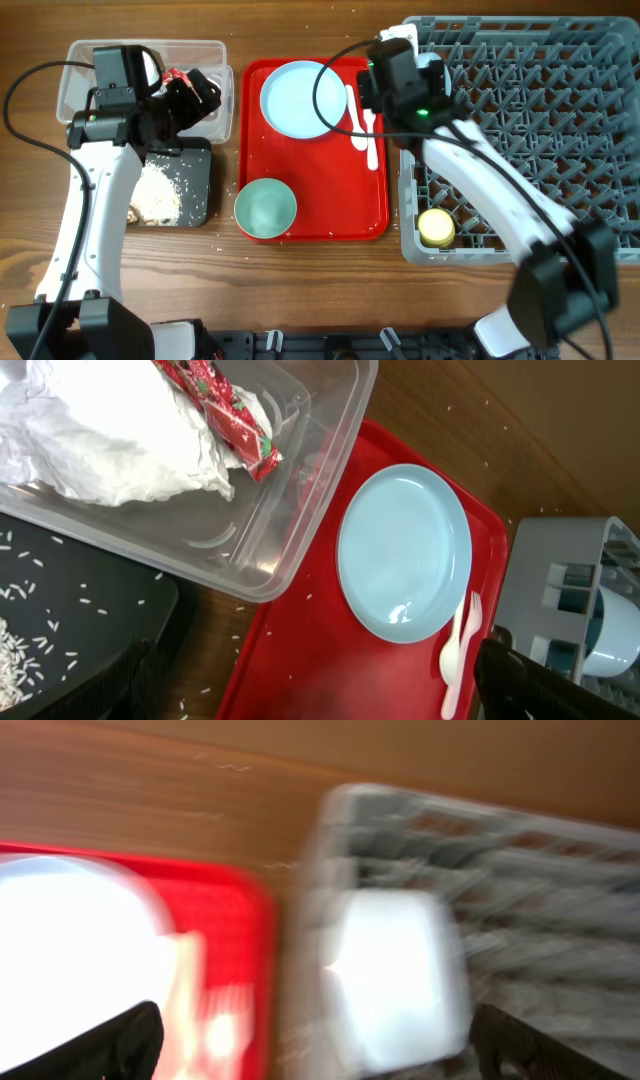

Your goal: Sort waste into correct bins and load items into the dishwasher rack

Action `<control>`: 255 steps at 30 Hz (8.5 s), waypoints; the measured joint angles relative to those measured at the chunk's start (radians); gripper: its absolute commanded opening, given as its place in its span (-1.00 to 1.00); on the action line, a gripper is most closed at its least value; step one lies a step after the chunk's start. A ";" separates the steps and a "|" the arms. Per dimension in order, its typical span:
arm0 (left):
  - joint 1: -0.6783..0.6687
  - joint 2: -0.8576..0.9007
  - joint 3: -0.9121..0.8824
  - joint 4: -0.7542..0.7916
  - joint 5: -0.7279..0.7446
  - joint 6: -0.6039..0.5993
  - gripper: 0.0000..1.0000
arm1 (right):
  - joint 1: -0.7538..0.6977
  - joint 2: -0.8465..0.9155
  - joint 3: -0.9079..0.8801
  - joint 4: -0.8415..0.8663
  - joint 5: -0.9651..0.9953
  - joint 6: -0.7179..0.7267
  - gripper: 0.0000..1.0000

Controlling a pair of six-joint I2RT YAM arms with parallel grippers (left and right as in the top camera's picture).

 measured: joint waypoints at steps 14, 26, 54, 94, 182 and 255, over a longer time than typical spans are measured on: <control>0.000 0.000 0.000 -0.001 0.000 0.000 1.00 | 0.235 0.262 -0.002 -0.196 -0.697 0.392 0.18; 0.000 0.000 0.000 -0.001 0.000 0.000 1.00 | 0.238 0.293 -0.004 -0.199 -0.742 0.388 -0.91; 0.000 0.001 0.000 -0.001 0.000 0.000 1.00 | 0.086 0.002 -0.004 -0.743 0.907 0.428 -0.91; 0.000 0.001 0.000 -0.001 0.000 0.000 1.00 | 0.088 -0.087 0.057 -0.358 -0.158 0.039 0.50; 0.000 0.001 0.000 -0.001 0.000 0.000 1.00 | -0.251 -0.087 0.207 -0.300 -0.505 -0.200 0.99; 0.000 0.001 0.000 -0.001 0.000 0.000 1.00 | -0.008 0.665 0.566 -0.502 -0.337 0.164 -0.91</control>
